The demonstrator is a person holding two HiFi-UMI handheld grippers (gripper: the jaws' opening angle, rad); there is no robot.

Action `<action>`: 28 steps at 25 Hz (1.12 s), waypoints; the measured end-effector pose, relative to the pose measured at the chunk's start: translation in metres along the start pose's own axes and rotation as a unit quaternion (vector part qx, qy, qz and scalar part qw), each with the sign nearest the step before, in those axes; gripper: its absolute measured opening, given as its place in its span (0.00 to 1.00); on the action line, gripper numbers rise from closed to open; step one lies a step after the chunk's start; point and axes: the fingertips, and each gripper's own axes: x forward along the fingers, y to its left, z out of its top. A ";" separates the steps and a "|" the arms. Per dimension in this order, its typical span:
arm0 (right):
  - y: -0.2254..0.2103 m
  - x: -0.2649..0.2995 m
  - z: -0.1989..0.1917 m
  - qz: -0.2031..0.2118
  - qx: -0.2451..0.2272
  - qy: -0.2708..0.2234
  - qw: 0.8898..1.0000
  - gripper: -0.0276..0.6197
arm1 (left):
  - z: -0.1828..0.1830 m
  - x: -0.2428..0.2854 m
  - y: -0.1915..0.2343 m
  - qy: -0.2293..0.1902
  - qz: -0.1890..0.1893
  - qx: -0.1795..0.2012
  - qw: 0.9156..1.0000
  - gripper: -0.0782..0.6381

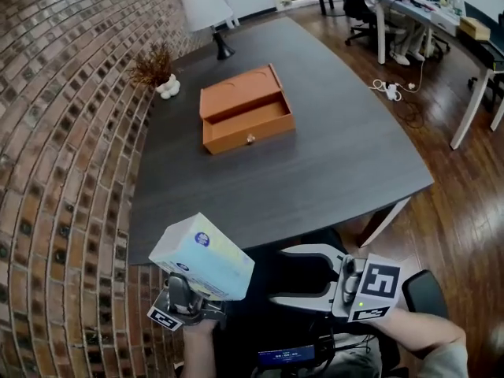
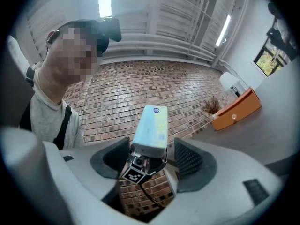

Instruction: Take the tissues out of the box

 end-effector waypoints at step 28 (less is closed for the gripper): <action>0.029 0.006 -0.012 0.041 -0.078 0.035 0.995 0.51 | -0.022 -0.027 -0.027 -0.056 -0.021 -0.094 0.994 0.59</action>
